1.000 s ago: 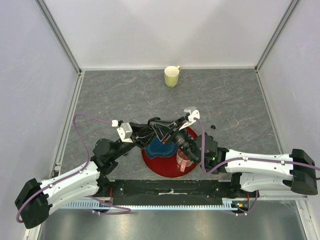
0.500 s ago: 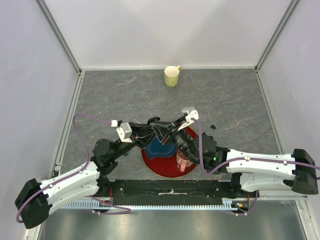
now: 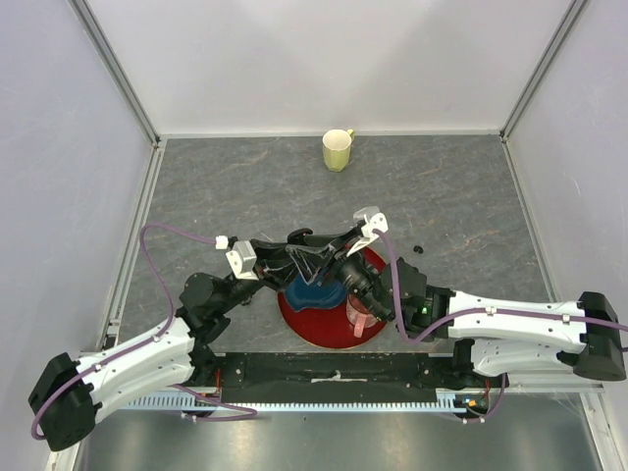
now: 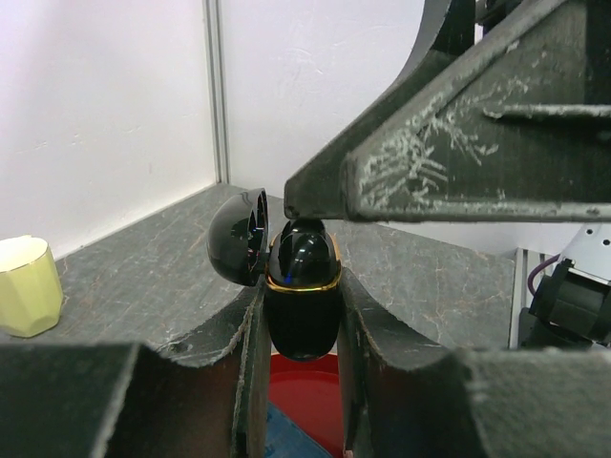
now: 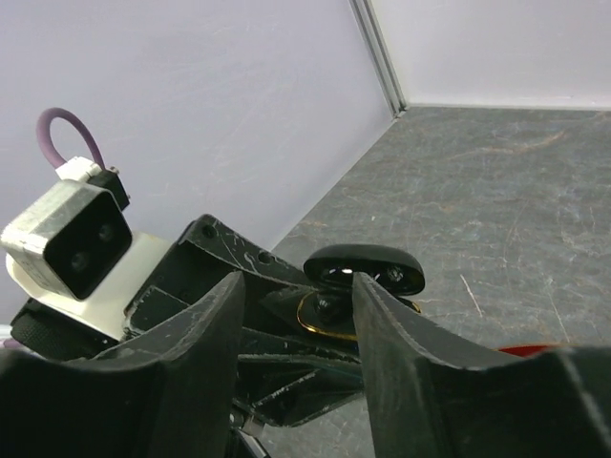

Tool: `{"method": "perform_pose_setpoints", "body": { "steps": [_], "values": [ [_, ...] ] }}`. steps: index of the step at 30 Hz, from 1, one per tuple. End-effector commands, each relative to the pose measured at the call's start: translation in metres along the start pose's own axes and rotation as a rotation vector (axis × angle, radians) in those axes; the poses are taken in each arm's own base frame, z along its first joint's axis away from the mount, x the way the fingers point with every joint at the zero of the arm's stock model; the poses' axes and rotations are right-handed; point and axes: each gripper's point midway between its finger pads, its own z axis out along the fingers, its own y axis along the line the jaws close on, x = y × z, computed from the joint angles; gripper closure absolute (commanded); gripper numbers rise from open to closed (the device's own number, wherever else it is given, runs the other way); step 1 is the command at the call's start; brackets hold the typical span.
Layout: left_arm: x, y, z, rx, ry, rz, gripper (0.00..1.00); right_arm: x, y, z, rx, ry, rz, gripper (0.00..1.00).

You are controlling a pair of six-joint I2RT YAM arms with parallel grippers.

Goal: Insert the wireless bluetooth earbuds into the charging case
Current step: Place the earbud in the charging case, then close the charging case.

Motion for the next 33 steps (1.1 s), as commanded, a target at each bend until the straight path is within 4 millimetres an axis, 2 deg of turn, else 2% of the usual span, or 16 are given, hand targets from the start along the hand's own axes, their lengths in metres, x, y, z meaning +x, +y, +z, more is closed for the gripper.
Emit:
{"method": "perform_pose_setpoints", "body": {
  "steps": [1, 10, 15, 21, 22, 23, 25, 26, 27, 28, 30, 31, 32, 33],
  "values": [
    [-0.039, -0.005, 0.007, 0.028, -0.113, 0.025, 0.98, -0.032, 0.010, 0.000, -0.009, -0.057, 0.021, 0.42],
    [-0.038, -0.006, 0.006, 0.031, -0.106, 0.021, 0.98, -0.067, 0.022, -0.002, -0.041, -0.136, 0.036, 0.29],
    [-0.035, -0.008, 0.005, 0.035, -0.095, 0.015, 0.98, -0.087, 0.023, -0.010, -0.054, -0.179, 0.063, 0.24],
    [-0.036, -0.008, 0.003, 0.034, -0.095, 0.012, 0.98, -0.093, 0.003, -0.020, 0.032, -0.181, 0.047, 0.13],
    [-0.035, -0.008, 0.003, 0.032, -0.092, 0.010, 0.98, -0.094, 0.000, -0.021, 0.052, -0.176, 0.044, 0.08],
    [-0.035, -0.008, 0.002, 0.037, -0.091, 0.009, 0.98, -0.087, -0.011, -0.021, 0.109, -0.141, 0.015, 0.06],
    [-0.035, -0.012, 0.002, 0.055, -0.087, 0.007, 0.98, -0.095, -0.016, -0.022, 0.153, -0.124, 0.002, 0.03],
    [-0.035, -0.012, 0.002, 0.057, -0.081, 0.004, 0.98, -0.086, -0.026, -0.022, 0.201, -0.076, -0.038, 0.02],
    [-0.033, -0.015, 0.002, 0.072, -0.071, 0.002, 0.98, -0.087, -0.028, -0.023, 0.212, -0.062, -0.038, 0.02],
    [-0.032, -0.016, 0.003, 0.080, -0.066, 0.002, 0.98, -0.097, -0.031, -0.022, 0.226, -0.072, -0.016, 0.02],
    [-0.030, -0.022, 0.004, 0.115, -0.046, -0.001, 0.98, -0.088, -0.038, -0.022, 0.224, -0.003, -0.032, 0.02],
    [-0.029, -0.025, 0.004, 0.130, -0.041, -0.002, 0.98, -0.099, -0.044, -0.020, 0.235, -0.008, -0.008, 0.02],
    [-0.030, -0.026, 0.005, 0.141, -0.041, -0.001, 0.98, -0.092, -0.050, -0.020, 0.240, 0.041, -0.024, 0.02],
    [-0.028, -0.030, 0.005, 0.166, -0.033, -0.001, 0.98, -0.087, -0.044, -0.018, 0.186, 0.089, -0.020, 0.02]
  ]
}}
